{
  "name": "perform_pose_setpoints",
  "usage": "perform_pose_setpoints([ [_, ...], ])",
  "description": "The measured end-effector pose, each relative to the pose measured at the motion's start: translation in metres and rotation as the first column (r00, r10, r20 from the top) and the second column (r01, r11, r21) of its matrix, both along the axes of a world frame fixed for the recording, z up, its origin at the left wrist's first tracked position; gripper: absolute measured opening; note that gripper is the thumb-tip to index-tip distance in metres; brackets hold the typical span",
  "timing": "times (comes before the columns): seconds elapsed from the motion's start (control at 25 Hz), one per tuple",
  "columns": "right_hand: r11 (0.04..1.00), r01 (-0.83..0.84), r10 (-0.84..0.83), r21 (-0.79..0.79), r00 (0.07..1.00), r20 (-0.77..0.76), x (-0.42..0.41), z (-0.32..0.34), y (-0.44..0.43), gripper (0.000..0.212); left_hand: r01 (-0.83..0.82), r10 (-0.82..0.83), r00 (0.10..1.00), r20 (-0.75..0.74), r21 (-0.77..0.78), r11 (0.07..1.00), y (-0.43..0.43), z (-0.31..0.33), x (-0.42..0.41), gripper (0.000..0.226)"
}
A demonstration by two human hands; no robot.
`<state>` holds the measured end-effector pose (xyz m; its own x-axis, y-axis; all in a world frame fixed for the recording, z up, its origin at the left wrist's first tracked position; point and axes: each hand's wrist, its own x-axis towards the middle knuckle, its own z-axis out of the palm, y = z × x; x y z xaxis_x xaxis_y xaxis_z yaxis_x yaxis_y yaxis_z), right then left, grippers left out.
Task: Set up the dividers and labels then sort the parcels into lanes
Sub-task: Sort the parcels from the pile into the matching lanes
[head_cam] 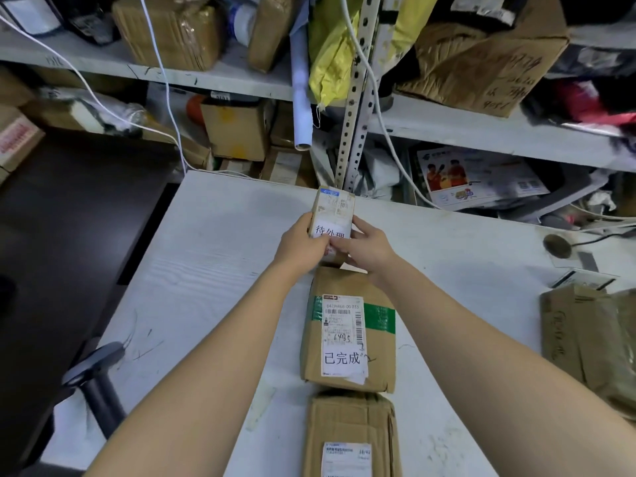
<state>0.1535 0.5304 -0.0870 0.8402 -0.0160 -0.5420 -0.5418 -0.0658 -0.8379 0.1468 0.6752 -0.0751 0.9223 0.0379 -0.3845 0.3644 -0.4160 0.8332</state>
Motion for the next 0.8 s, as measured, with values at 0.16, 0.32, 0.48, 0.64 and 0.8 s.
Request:
perform_pose_setpoints([
  [0.16,0.999,0.012,-0.016,0.043,0.995,0.102,-0.012,0.032,-0.022,0.075,0.005,-0.004,0.994,0.106,-0.010,1.000,-0.021,0.035,-0.010,0.054],
  [0.32,0.999,0.014,-0.020,0.036,0.981,0.194,-0.040,0.084,-0.065,0.071,0.022,-0.015,0.981,0.195,-0.035,0.999,-0.059,0.079,-0.039,0.055],
  [0.48,0.998,0.017,-0.001,-0.061,0.969,0.247,-0.096,0.131,-0.127,0.061,0.035,-0.029,0.970,0.243,-0.021,0.999,-0.121,0.112,-0.089,0.058],
  [0.64,0.998,0.045,-0.033,-0.041,0.968,0.250,-0.175,0.154,-0.201,0.055,0.016,-0.005,0.970,0.243,-0.047,0.999,-0.191,0.130,-0.158,0.059],
  [0.8,0.990,0.052,-0.022,-0.129,0.975,0.222,-0.253,0.155,-0.272,0.057,0.040,-0.012,0.981,0.195,-0.140,0.989,-0.257,0.126,-0.230,0.050],
])
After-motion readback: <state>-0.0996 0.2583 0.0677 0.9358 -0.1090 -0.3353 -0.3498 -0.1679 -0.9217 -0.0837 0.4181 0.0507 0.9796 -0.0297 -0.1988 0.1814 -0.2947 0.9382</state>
